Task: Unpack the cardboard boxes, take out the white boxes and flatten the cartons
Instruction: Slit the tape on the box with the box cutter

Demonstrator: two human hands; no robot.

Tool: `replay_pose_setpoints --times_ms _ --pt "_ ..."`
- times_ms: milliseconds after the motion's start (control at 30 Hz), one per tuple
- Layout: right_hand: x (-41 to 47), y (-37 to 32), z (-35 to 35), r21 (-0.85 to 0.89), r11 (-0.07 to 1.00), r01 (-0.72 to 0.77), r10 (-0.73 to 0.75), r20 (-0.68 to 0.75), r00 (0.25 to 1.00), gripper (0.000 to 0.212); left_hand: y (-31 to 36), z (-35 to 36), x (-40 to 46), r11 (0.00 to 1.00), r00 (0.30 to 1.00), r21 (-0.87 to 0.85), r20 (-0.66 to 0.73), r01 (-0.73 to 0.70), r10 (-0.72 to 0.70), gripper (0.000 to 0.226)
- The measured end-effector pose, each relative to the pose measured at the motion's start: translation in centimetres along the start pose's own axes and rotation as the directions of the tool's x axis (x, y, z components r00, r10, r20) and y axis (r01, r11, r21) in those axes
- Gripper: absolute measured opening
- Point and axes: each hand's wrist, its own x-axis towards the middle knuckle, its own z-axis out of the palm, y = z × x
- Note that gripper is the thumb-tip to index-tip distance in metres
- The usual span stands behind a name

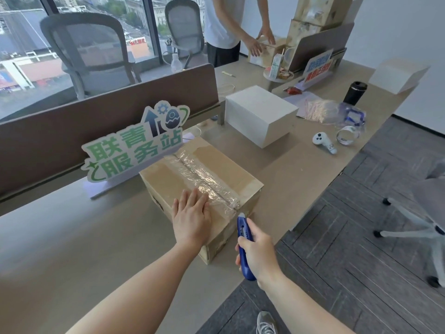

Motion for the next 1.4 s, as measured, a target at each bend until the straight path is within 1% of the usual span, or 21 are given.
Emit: replay_pose_setpoints --times_ms 167,300,400,500,567,633,733,833,900,933,1033,1067,1133,1267,1333,1400 --pt "-1.4 0.6 0.8 0.013 1.000 -0.024 0.023 0.054 0.998 0.058 0.0 0.0 0.0 1.000 1.000 0.003 0.004 -0.003 0.003 0.045" --pt "-1.7 0.4 0.5 0.033 0.999 -0.035 0.033 0.065 0.997 0.058 0.0 -0.1 -0.1 1.000 1.000 0.006 0.009 -0.004 0.004 0.045" --pt "-1.7 0.3 -0.1 0.013 0.999 -0.034 0.032 0.103 0.994 0.056 0.0 -0.1 0.0 1.000 1.000 0.004 0.015 -0.004 0.004 0.045" --pt "-1.9 -0.3 -1.5 -0.011 1.000 -0.013 0.015 0.119 0.993 0.053 -0.1 -0.3 0.0 1.000 0.999 0.007 0.049 -0.016 0.016 0.046" --pt "-1.7 -0.6 -3.0 0.005 1.000 -0.003 0.003 0.062 0.998 0.046 -0.4 -0.5 0.0 1.000 0.997 -0.003 0.067 -0.030 0.030 0.046" --pt "-0.7 -0.8 -4.8 0.006 1.000 -0.010 0.010 -0.032 0.999 0.042 -0.9 -0.5 -0.1 0.998 0.997 -0.005 0.060 -0.058 0.058 0.047" --pt "2.2 -1.1 -7.5 -0.045 0.998 -0.044 0.038 -0.135 0.990 0.040 -1.5 -0.4 -0.4 0.995 0.994 0.023 0.050 -0.096 0.095 0.052" --pt "6.9 -1.8 -10.0 -0.149 0.987 -0.064 0.036 -0.184 0.982 0.028 -1.3 -0.8 -0.3 0.993 0.994 0.044 0.039 -0.109 0.107 0.061" --pt "10.4 -2.5 -11.2 -0.271 0.959 -0.082 0.030 -0.190 0.981 0.021 -1.0 -1.6 0.5 0.995 0.995 0.037 0.010 -0.095 0.094 0.062" --pt "11.8 -2.8 -11.7 -0.319 0.944 -0.085 0.023 -0.194 0.981 0.019 -0.9 -2.2 1.1 0.997 0.997 0.021 -0.006 -0.079 0.079 0.060" --pt "17.1 -4.0 -12.9 -0.444 0.893 -0.070 0.002 -0.152 0.988 0.012 -0.6 -2.9 4.6 0.998 0.998 -0.015 -0.034 0.061 -0.061 0.038" --pt "19.1 -4.4 -13.3 -0.492 0.869 -0.058 -0.005 -0.127 0.992 0.011 -0.5 -3.1 5.9 0.994 0.994 -0.008 -0.039 0.105 -0.105 0.037" --pt "23.0 -5.0 -13.8 -0.571 0.820 -0.044 -0.005 -0.084 0.996 0.012 -0.3 -3.1 8.5 0.978 0.978 0.002 -0.023 0.209 -0.208 0.043" --pt "29.7 -5.1 -14.6 -0.645 0.762 -0.051 0.055 -0.014 0.998 0.010 -0.6 -2.7 13.3 0.913 0.913 0.027 0.022 0.407 -0.408 0.055" --pt "32.4 -5.0 -14.9 -0.673 0.739 -0.045 0.087 0.029 0.996 0.007 -0.8 -2.7 14.6 0.876 0.875 0.045 0.040 0.480 -0.482 0.058" --pt "34.4 -5.0 -15.0 -0.701 0.713 -0.027 0.104 0.068 0.992 0.003 -0.7 -2.5 15.1 0.850 0.849 0.061 0.052 0.524 -0.527 0.059"
